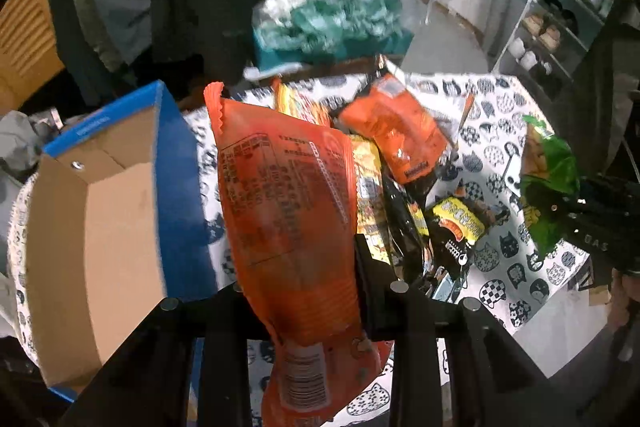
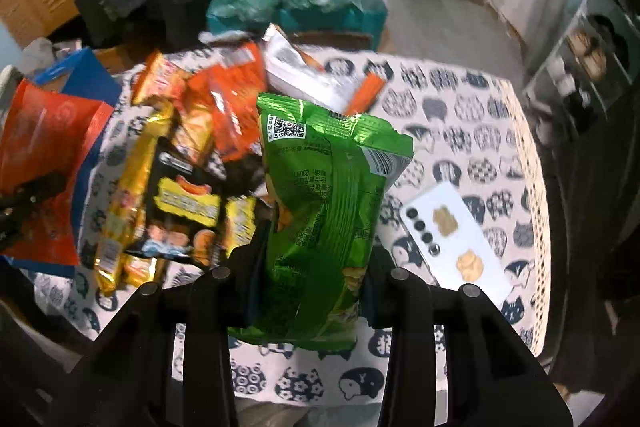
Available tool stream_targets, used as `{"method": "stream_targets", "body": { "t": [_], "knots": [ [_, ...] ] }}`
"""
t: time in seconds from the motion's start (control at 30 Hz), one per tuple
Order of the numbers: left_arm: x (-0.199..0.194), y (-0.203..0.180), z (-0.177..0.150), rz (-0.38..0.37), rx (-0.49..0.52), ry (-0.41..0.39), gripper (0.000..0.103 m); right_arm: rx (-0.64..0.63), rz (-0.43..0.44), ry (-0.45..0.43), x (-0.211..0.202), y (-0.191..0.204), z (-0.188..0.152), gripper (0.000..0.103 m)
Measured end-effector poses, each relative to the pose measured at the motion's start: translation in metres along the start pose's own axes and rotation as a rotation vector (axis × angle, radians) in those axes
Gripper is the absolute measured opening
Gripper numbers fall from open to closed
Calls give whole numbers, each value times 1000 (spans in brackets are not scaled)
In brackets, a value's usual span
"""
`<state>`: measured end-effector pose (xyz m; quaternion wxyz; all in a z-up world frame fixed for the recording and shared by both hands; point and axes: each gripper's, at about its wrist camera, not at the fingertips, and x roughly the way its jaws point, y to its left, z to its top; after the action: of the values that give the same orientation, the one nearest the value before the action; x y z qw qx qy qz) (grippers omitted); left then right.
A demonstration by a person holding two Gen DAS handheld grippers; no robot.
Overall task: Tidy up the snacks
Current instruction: 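Grasp and lift the orange bag with left tool while right tool lifts green bag, then lower the orange bag into the cardboard box and open the left tool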
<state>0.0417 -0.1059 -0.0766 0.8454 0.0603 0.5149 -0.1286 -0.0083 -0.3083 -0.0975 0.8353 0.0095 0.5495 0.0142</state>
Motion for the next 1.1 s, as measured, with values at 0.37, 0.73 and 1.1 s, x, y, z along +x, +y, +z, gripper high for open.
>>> {"method": "stream_targets", "body": {
  "t": [0.37,0.73,1.1],
  "knots": [
    [-50,58,-1,71,-64,-110,30,-75,79,-42,-2,41,28,37],
    [-28,152,-32,174,-220,-5,30,-156,157,-30,-2,105,54,37],
    [17,215,-59,170,-347,184,30,-238,208,-7,5,160,69,37]
  ]
}}
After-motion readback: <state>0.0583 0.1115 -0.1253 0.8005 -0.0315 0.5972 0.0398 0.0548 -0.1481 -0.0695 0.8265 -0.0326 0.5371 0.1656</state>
